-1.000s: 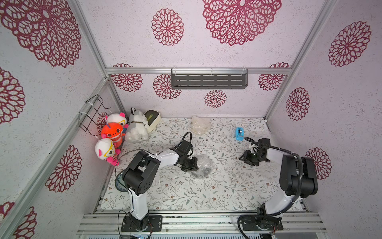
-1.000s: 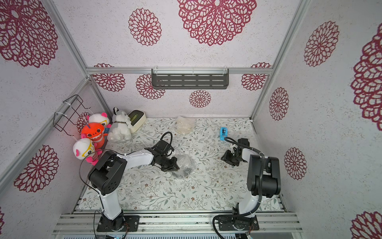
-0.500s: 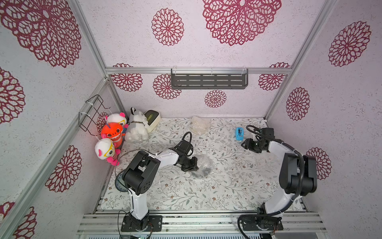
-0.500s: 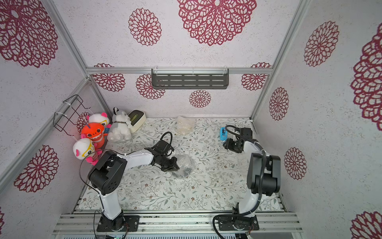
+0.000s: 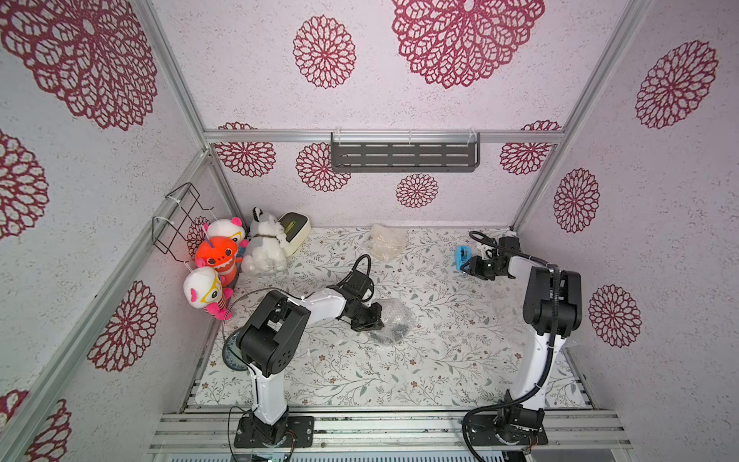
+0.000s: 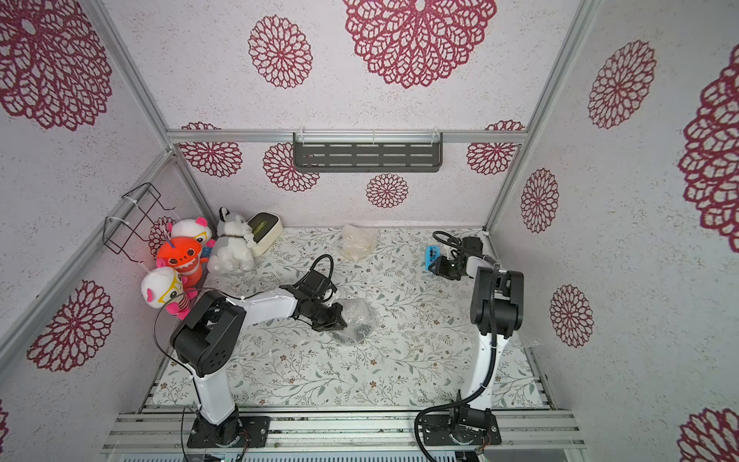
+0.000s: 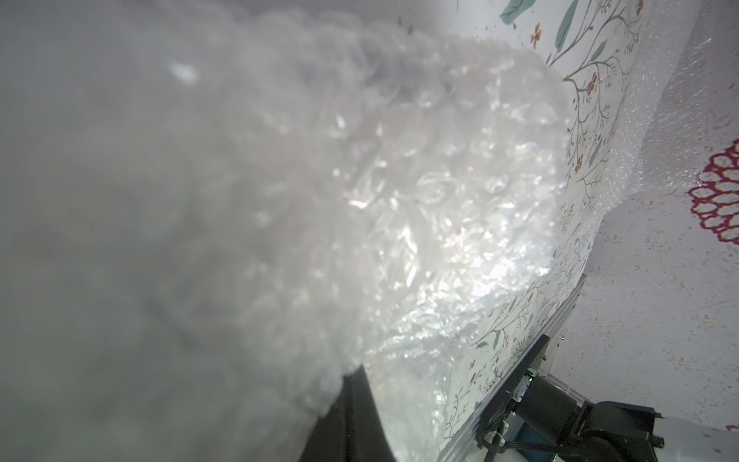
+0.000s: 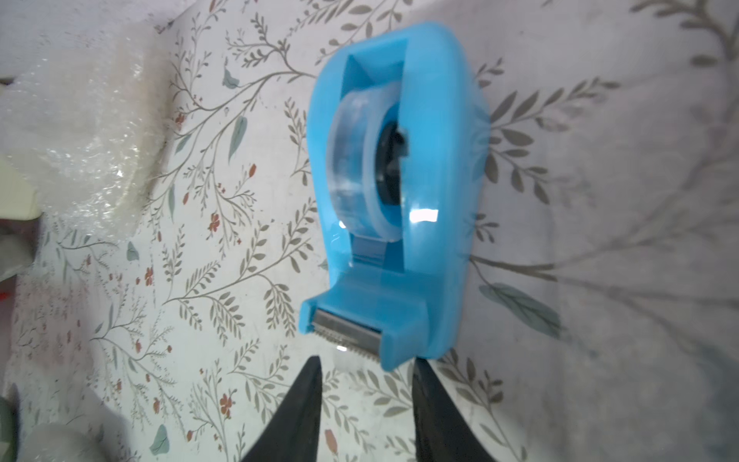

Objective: Wrap dinner plates in bubble wrap
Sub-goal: Tear off the tape using the Tape Cutter.

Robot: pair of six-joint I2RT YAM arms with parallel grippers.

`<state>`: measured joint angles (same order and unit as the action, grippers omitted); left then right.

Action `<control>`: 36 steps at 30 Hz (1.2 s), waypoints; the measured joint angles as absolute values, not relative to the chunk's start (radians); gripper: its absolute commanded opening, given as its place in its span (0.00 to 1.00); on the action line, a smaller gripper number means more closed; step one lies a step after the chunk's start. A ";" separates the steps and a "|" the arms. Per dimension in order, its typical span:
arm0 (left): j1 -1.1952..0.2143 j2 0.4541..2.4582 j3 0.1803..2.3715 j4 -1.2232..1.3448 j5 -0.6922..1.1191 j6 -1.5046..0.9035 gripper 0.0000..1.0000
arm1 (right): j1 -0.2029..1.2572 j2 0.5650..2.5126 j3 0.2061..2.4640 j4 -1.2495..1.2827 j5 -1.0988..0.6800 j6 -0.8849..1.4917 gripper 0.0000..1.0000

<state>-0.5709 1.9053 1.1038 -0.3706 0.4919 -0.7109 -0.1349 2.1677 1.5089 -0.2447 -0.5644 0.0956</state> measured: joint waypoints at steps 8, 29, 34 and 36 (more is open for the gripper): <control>-0.571 1.908 1.111 -0.380 0.492 -0.711 0.00 | -0.140 2.177 1.515 -0.218 -0.609 0.105 0.25; -0.571 1.908 1.111 -0.380 0.492 -0.711 0.00 | -0.169 2.203 1.542 -0.236 -0.650 0.239 0.00; -0.571 1.908 1.111 -0.379 0.492 -0.711 0.00 | -0.169 2.218 1.584 -0.300 -0.633 0.263 0.00; -0.571 1.908 1.111 -0.379 0.492 -0.711 0.00 | -0.167 2.222 1.599 -0.323 -0.626 0.264 0.00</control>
<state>-0.5709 1.9079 1.1107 -0.3794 0.4919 -0.7109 -0.1673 2.2223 1.5990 -0.3229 -0.6258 0.2642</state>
